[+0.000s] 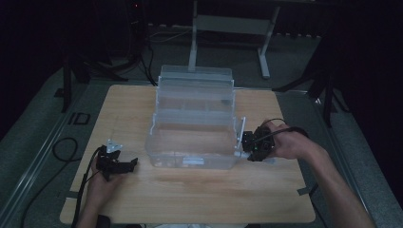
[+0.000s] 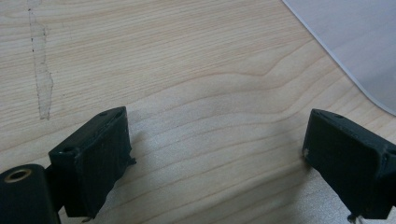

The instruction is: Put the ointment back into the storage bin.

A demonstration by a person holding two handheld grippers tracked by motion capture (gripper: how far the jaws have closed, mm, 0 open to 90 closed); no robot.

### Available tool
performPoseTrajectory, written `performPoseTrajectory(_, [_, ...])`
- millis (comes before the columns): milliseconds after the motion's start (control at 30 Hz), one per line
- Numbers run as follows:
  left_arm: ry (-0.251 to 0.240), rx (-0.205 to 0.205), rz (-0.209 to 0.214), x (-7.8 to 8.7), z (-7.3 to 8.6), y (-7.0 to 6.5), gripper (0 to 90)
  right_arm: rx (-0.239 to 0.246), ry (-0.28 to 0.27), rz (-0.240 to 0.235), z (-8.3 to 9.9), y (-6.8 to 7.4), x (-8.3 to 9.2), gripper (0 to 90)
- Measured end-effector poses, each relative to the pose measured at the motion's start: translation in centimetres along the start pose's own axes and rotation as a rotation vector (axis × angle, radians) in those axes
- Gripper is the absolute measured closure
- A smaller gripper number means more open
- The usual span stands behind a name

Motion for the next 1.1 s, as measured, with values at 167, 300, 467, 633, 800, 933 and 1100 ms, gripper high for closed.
performPoseTrajectory(167, [0.0,0.0,0.0,0.0,0.0,0.0,8.2,0.006,-0.004,0.004,-0.6,-0.3,0.3,70.7])
performPoseTrajectory(300, [0.0,0.0,0.0,0.0,0.0,0.0,8.2,0.009,-0.006,0.003,-1.1,-0.6,0.3,70.7])
performPoseTrajectory(467, [0.0,-0.001,0.0,0.0,0.0,0.0,8.2,0.011,-0.008,0.004,-1.6,-0.8,0.4,70.7])
performPoseTrajectory(633, [0.0,0.0,0.0,0.0,0.0,0.0,8.2,0.02,-0.015,0.009,-2.3,-1.0,0.7,70.7])
performPoseTrajectory(800, [0.0,-0.001,0.0,0.0,0.0,0.0,8.2,0.035,-0.018,0.011,-3.0,-1.1,0.7,70.7])
performPoseTrajectory(933, [0.0,0.0,0.0,0.0,0.0,0.0,8.2,0.042,-0.017,0.015,-3.4,-1.2,0.8,70.7])
performPoseTrajectory(1100, [0.0,-0.001,0.0,0.0,0.0,0.0,8.2,0.045,-0.025,0.016,-4.0,-1.4,1.0,70.7])
Point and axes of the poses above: each handheld gripper's, and its own axes: x roughly backward along the jaws, z roughly out of its underside, y roughly to its left, the point moved 3 cm from there along -x, roughly forward along the jaws, and after that the axes turned 9 degrees about -z, right-handed, at the moved point
